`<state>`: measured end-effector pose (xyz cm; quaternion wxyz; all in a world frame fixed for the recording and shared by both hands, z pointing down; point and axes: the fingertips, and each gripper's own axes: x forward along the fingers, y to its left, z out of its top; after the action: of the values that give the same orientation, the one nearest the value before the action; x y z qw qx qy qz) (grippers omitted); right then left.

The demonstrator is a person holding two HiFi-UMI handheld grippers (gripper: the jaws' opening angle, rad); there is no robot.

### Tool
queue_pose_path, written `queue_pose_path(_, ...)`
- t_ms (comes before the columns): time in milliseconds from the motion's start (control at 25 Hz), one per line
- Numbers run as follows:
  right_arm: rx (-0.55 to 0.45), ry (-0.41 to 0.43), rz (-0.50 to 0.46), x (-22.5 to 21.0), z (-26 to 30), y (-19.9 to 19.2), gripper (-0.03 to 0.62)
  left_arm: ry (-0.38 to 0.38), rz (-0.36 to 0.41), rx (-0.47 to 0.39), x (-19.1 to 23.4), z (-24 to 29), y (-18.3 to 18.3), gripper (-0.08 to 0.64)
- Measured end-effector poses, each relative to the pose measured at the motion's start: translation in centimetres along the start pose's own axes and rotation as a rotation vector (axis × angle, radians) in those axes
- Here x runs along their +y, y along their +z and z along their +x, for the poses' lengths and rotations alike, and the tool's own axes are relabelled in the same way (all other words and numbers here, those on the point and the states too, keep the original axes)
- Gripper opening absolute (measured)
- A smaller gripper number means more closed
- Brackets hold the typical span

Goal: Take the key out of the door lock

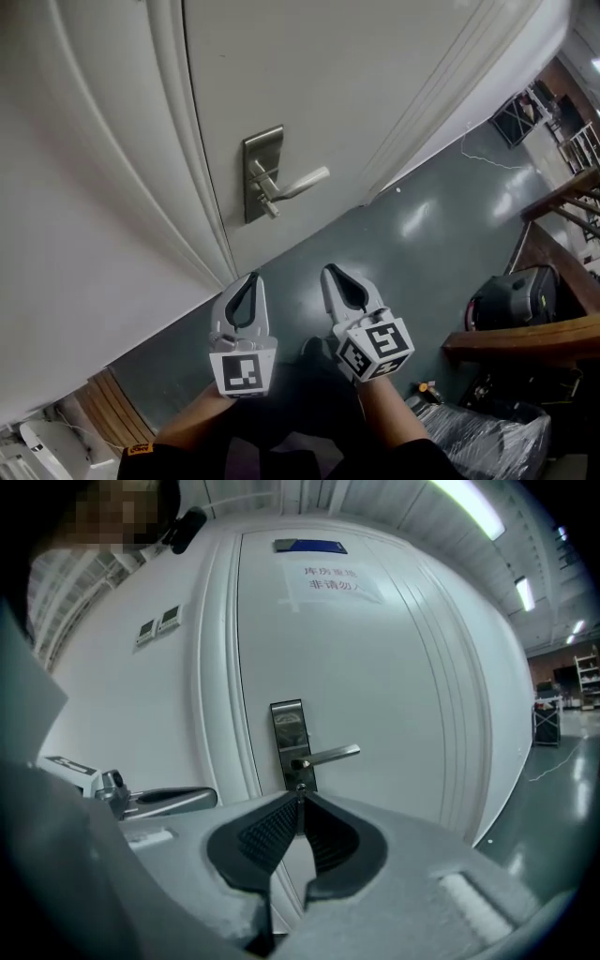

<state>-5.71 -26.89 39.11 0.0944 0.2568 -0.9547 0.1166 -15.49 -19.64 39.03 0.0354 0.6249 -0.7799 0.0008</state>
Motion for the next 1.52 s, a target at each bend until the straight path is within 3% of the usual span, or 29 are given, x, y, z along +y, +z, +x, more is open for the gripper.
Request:
queue_pose_path(200, 0.027, 0.110, 0.061, 0.3, 4.4, 0.0, 0.024, 0.081, 0.009, 0.012, 2.8, 0.8, -1.1, 0.018)
queue_pose_path(480, 0.117, 0.284, 0.229, -0.5, 10.6, -0.9, 0.057, 0.178, 0.035, 0.040, 4.6, 3.0, -1.7, 0.038)
queue_pose_path(760, 0.248, 0.458, 0.453, -1.1, 15.4, -2.9, 0.087, 0.309, 0.043, 0.069, 5.7, 5.2, -2.1, 0.019)
queue_pose_path(1160, 0.385, 0.695, 0.790, 0.7, 18.4, -4.4, 0.106, 0.403, 0.056, 0.095, 6.0, 7.1, -2.3, 0.018)
queue_pose_path(1360, 0.392, 0.750, 0.838, 1.6, 19.0, -3.8, 0.091, 0.440, 0.052, 0.098, 6.5, 6.8, -2.2, 0.018)
queue_pose_path(1520, 0.394, 0.748, 0.857, 1.6, 19.1, -3.8, 0.037, 0.465, 0.041, 0.085, 6.9, 6.0, -1.8, 0.018)
